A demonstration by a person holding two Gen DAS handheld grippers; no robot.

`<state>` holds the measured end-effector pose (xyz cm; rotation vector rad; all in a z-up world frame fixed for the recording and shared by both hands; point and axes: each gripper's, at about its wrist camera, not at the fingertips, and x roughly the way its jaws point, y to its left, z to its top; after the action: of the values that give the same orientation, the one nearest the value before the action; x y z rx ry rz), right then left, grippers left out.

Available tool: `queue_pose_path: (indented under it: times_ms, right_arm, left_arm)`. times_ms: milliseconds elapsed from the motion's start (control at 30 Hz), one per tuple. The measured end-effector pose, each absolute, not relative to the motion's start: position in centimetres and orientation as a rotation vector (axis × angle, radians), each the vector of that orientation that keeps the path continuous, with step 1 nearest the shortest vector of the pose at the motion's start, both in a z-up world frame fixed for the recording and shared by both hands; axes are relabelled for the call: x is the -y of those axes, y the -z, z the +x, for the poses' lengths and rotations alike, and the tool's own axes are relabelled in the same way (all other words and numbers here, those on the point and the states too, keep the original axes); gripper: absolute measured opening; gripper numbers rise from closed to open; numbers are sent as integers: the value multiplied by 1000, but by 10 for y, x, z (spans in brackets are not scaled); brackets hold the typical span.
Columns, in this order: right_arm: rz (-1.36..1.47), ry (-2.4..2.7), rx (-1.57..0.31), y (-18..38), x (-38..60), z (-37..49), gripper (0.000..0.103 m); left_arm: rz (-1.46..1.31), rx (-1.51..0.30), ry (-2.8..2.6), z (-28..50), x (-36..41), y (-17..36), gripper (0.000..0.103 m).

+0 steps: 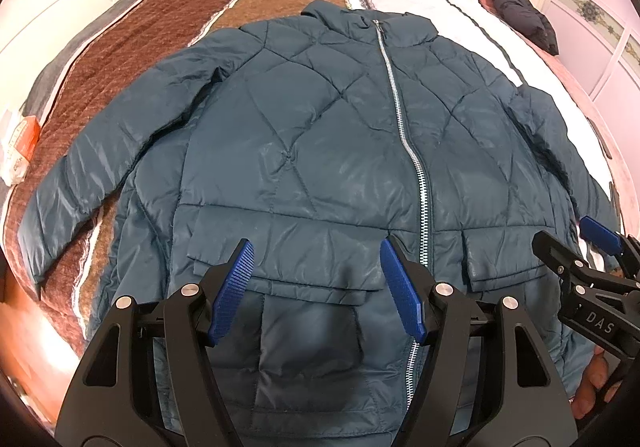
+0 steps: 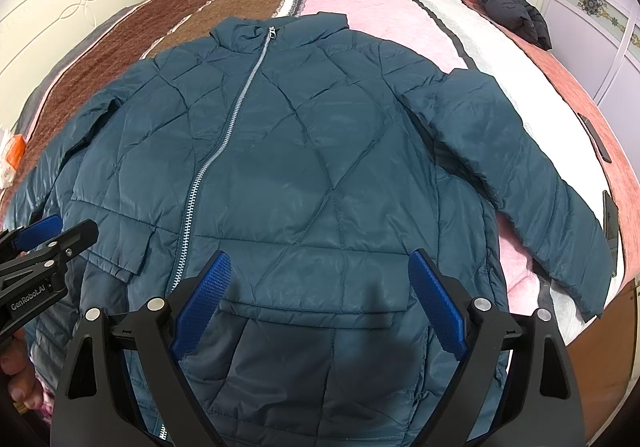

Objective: Fold large clothes

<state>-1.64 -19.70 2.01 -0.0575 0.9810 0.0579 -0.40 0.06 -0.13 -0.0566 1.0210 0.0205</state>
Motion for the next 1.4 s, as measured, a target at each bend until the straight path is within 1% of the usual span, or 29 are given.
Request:
queue_pose_path:
  times_ms: [1400]
  right_arm:
    - [-46,-58,-990,-17,200,-18,87]
  left_arm:
    - [-59,-1023,-21,-4,-3,0,66]
